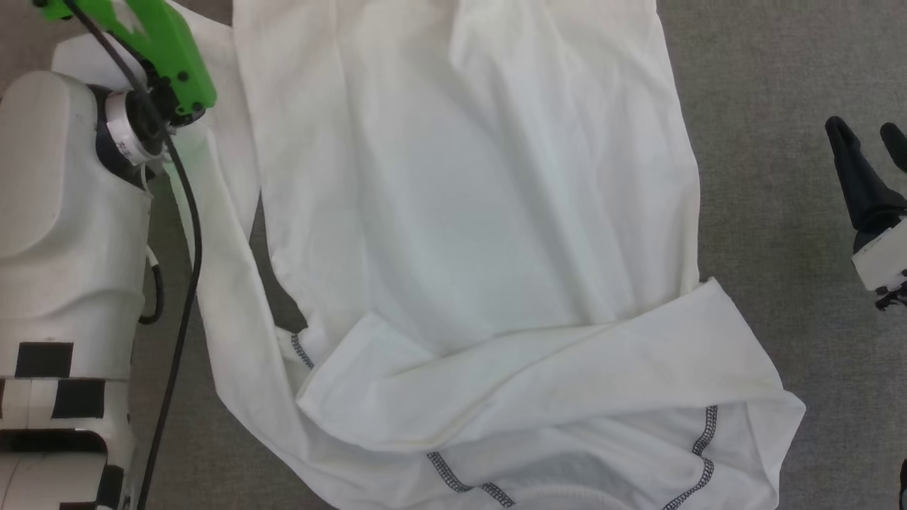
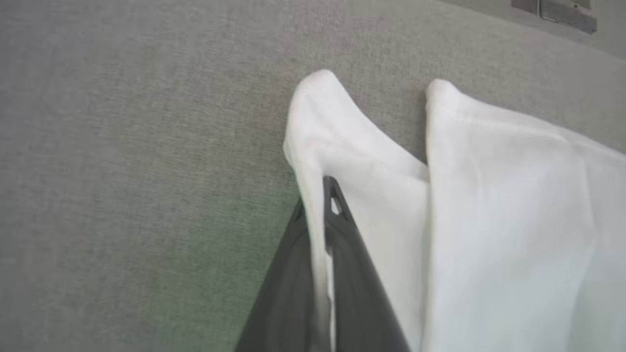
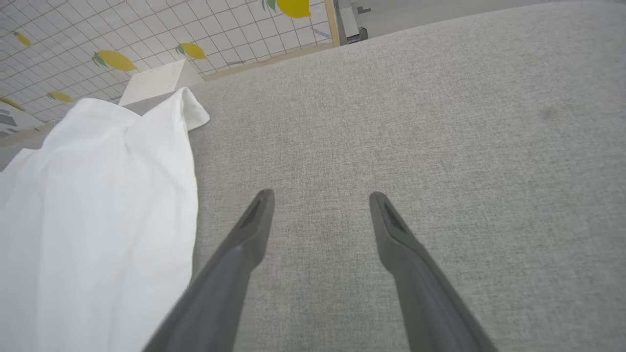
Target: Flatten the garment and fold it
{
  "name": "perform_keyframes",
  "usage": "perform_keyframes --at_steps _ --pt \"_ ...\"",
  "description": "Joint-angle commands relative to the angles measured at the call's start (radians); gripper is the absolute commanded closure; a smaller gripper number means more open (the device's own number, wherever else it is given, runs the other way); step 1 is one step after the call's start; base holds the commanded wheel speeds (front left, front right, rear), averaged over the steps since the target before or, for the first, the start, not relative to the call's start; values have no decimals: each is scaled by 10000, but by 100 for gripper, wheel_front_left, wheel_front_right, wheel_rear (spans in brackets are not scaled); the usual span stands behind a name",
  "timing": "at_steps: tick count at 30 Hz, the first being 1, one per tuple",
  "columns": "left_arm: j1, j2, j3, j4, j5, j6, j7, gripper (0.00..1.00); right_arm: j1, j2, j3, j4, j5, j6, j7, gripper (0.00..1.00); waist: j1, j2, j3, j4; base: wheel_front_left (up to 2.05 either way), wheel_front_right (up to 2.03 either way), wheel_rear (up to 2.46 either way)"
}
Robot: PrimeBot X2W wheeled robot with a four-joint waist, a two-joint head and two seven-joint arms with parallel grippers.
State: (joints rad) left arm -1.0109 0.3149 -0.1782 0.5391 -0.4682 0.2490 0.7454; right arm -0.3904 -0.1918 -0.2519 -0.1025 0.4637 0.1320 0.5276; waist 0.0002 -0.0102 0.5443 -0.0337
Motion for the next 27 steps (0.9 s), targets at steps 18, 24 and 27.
perform_keyframes --at_steps 18,24,27 --pt "528 -1411 -1139 -2175 -1032 -2001 -1248 100 979 418 -193 1178 -360 -13 -293 0 -2 99 -3334 801 0 0 0" --pt "1570 -2331 -2453 -2383 -1299 -2635 -1375 100 1432 593 -413 1320 -478 -13 -274 0 -2 99 -3947 842 0 0 0" --pt "2141 -2537 -3205 -2436 -1444 -2747 -1520 100 1584 678 -470 1378 -517 -13 -269 0 -2 99 -4111 771 0 0 0"
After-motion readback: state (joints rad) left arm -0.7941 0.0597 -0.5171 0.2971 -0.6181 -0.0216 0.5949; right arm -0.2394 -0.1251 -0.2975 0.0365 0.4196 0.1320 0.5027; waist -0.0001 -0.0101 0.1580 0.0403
